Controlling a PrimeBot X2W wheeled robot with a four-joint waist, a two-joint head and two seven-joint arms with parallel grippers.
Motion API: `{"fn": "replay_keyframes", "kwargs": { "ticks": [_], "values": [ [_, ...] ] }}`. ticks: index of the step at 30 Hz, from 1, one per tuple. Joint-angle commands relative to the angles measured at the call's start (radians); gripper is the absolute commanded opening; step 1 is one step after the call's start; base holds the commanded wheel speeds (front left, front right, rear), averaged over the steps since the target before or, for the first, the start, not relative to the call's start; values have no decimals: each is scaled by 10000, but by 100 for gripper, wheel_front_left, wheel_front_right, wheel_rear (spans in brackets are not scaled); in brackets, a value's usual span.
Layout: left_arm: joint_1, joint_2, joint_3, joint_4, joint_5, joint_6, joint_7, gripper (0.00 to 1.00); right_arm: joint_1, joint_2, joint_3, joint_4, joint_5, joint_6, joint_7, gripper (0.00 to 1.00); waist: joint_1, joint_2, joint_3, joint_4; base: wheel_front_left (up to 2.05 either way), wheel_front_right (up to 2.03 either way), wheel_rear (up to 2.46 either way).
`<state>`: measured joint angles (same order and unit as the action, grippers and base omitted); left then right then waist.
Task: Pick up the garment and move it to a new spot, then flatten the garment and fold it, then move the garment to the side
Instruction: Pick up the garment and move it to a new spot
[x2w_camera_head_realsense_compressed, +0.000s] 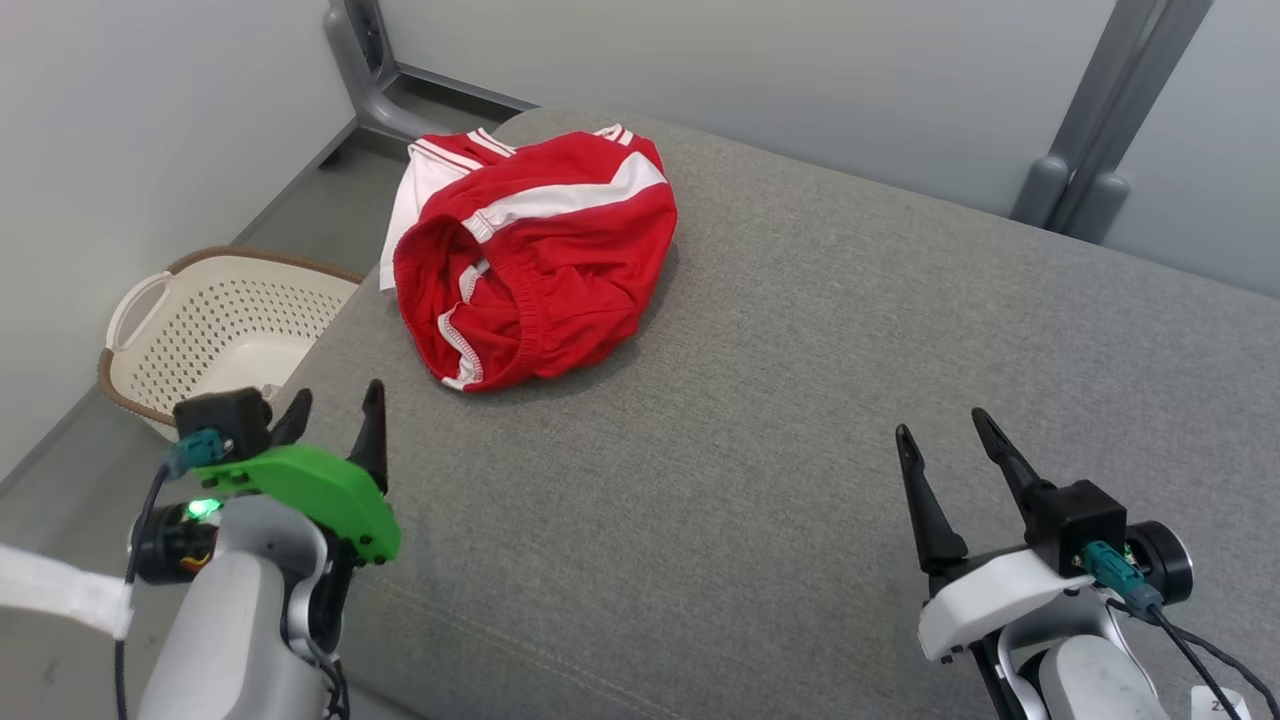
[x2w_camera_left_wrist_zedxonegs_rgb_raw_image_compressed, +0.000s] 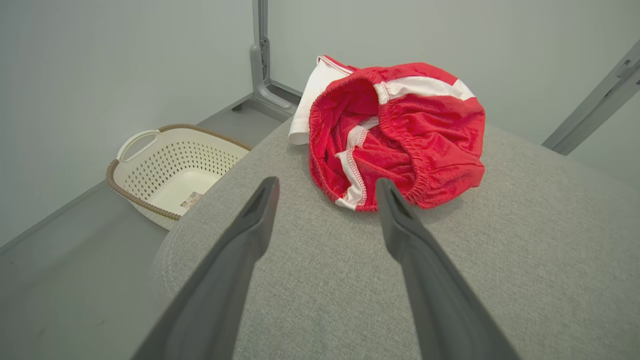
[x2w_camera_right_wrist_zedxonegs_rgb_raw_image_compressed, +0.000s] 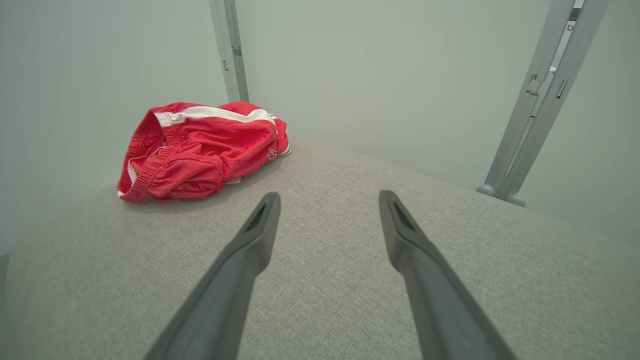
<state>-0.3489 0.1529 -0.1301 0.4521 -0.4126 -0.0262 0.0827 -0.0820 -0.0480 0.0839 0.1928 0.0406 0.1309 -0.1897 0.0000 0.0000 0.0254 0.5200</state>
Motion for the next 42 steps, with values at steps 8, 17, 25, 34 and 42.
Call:
{"fn": "replay_keyframes", "kwargs": {
  "ticks": [8, 17, 25, 34, 42],
  "values": [
    [-2520, -499, 228, 3023, -1208, -643, 511, 100, 311, -51, 14, -1253, -660, -6, 824, 100, 0, 0, 968, -1291, 0, 0, 0],
    [-3903, -146, 658, 5209, -1900, -893, 172, 100, 263, -43, 397, -2300, -1106, -8, 1502, 100, 0, 0, 1831, -3017, 0, 0, 0],
    [-4466, 394, 471, 6669, -1616, -507, 279, 100, 424, -37, 573, -2617, -1102, -8, 1671, 100, 0, 0, 1997, -3864, 0, 0, 0],
    [-4540, 343, 289, 7783, -1569, 109, 836, 6, 538, -37, 699, -2535, -872, -8, 1619, 100, 0, 0, 1664, -3952, 0, 0, 0],
    [-5358, 757, -190, 7204, -1010, -189, -347, 0, 649, -36, 774, -2005, -325, -8, 1245, 100, 0, 0, 656, -3583, 0, 0, 0]
  ]
}}
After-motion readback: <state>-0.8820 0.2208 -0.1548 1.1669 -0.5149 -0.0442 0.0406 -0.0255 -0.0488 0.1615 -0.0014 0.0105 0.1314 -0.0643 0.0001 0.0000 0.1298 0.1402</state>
